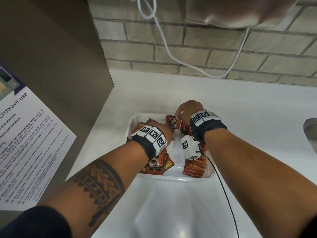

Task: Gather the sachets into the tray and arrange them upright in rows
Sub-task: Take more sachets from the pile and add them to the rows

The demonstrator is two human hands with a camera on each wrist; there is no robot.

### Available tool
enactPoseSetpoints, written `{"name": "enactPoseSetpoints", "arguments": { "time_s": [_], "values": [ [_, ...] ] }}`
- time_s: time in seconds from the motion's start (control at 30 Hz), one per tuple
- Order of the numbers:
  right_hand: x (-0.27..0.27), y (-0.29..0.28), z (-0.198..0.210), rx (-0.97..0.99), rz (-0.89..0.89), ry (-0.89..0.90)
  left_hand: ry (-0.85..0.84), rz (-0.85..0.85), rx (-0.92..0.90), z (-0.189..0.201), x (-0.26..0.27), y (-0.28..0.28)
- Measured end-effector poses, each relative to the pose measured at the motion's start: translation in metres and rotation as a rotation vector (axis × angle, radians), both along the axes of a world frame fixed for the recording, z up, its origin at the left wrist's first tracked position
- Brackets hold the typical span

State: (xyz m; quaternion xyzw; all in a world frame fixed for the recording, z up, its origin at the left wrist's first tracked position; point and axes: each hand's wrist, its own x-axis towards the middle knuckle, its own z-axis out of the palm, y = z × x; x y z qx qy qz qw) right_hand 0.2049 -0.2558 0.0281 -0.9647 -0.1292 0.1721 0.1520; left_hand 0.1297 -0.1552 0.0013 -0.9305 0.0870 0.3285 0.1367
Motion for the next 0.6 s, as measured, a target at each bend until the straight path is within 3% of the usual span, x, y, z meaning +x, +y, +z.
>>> {"name": "enactPoseSetpoints", "arguments": {
  "time_s": [0.1, 0.33, 0.47, 0.6],
  "values": [
    [0.002, -0.001, -0.002, 0.015, 0.016, 0.008, 0.003, 0.055, -0.047, 0.001, 0.001, 0.002],
    [0.008, -0.001, -0.012, 0.015, 0.043, -0.043, -0.134, -0.046, -0.116, 0.000, -0.005, 0.008],
    [0.011, -0.003, -0.014, 0.049, 0.047, -0.050, -0.099, -0.017, -0.090, 0.009, -0.011, 0.003],
    [0.011, -0.008, -0.010, 0.111, 0.032, -0.038, -0.211, -0.016, -0.191, 0.007, -0.016, 0.010]
  ]
}}
